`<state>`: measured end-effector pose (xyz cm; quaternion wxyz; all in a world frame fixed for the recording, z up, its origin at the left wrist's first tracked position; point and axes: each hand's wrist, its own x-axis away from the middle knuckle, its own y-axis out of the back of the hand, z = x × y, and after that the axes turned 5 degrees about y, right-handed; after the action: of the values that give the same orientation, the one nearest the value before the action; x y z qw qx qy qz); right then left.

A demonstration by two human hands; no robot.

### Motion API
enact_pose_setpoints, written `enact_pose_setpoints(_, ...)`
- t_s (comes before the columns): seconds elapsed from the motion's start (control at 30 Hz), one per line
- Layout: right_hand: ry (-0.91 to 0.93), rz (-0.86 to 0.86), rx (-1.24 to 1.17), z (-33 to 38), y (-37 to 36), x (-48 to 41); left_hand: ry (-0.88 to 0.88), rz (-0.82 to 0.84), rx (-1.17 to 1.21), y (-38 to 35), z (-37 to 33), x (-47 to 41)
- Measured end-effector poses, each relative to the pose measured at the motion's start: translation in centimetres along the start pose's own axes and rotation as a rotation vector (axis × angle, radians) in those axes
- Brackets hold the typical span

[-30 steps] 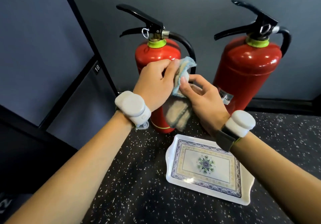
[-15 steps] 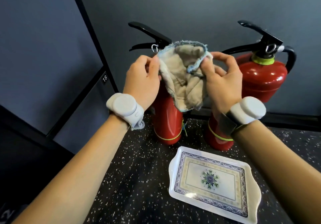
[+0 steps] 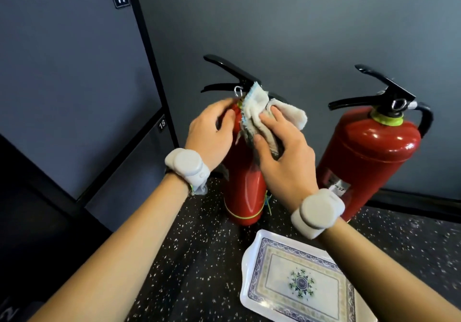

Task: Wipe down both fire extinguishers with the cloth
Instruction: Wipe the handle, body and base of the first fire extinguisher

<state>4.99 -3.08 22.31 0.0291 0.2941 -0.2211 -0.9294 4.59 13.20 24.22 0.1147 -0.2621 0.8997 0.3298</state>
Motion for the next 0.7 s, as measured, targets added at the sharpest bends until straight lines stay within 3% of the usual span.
enact_pose_setpoints(0.27, -0.045, -0.065, 0.061, 0.4, -0.4, -1.6, 0.006, -0.07, 0.018, -2.2, 0.0, 0.3)
enact_pose_setpoints(0.53, 0.162, 0.051, 0.156, -0.1, 0.3, -0.6, 0.023, -0.092, 0.083, -1.3, 0.6, 0.4)
enact_pose_setpoints(0.7, -0.053, -0.062, 0.075, -0.2, 2.2, -2.6, 0.022, -0.041, 0.071, -1.2, 0.5, 0.4)
